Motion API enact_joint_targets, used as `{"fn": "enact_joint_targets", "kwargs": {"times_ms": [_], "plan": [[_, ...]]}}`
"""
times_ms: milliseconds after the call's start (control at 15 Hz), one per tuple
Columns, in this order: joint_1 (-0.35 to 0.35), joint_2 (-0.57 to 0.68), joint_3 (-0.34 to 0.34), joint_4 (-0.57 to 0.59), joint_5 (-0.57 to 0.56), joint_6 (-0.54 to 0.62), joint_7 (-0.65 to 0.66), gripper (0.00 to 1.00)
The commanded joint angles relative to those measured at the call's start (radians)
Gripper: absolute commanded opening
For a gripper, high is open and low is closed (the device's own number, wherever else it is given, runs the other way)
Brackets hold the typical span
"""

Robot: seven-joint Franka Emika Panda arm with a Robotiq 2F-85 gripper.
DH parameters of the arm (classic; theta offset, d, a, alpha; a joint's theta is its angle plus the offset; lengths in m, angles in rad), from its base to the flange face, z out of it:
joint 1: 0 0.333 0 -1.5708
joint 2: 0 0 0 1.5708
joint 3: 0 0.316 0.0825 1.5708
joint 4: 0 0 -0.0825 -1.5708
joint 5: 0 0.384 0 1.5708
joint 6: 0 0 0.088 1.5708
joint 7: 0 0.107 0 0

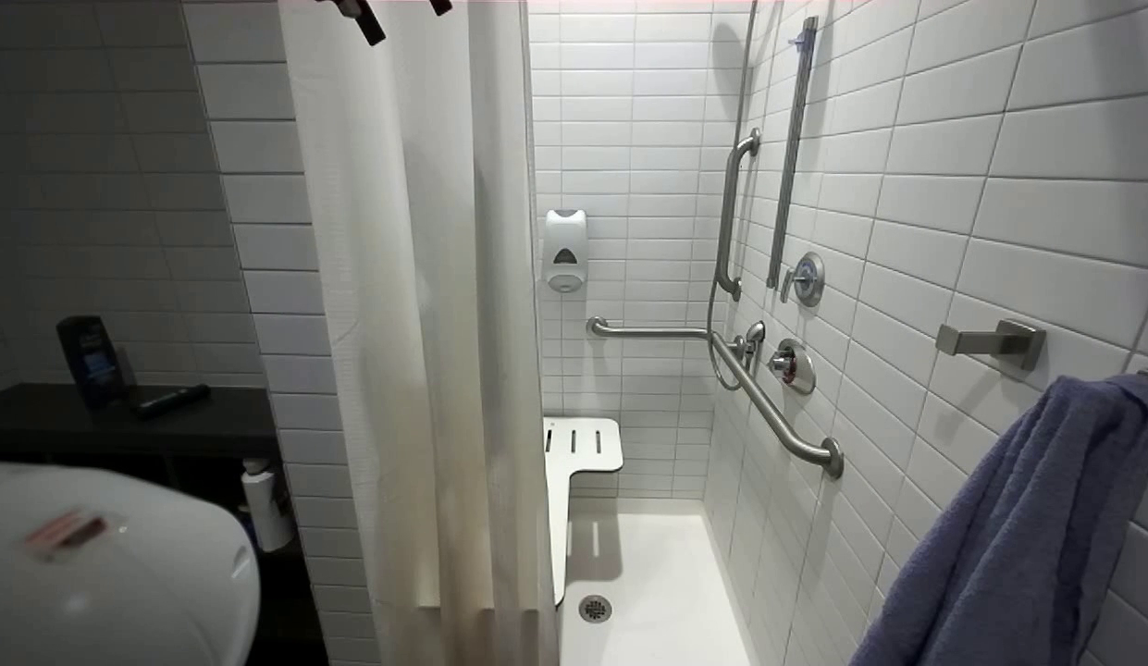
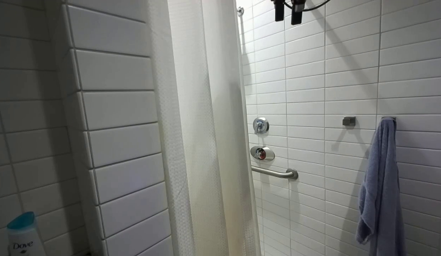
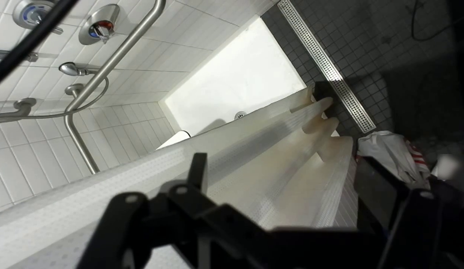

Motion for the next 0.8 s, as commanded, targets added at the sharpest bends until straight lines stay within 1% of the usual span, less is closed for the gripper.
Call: {"fn": "enact_joint_targets", "kwargs": {"times_ms": [0,200,267,333,467,600,667,733], "plan": [[-0.018,0.055,0.019,0.064,0.006,0.01,-0.005,0.69],[-0.023,0.108,0.033,0.144,0.004,0.046,0.021,0.46],[-0.024,0.124,0.038,0.17,0.006,0.061,0.028,0.58],[-0.026,0.139,0.044,0.194,0.004,0.081,0.038,0.62],[-0.031,0.164,0.057,0.228,-0.003,0.136,0.06,0.85],[-0.04,0.186,0.073,0.253,-0.022,0.17,0.079,0.98],[-0.037,0.147,0.061,0.203,0.004,0.154,0.053,0.79],[-0.04,0.158,0.067,0.216,0.003,0.162,0.059,0.87]]}}
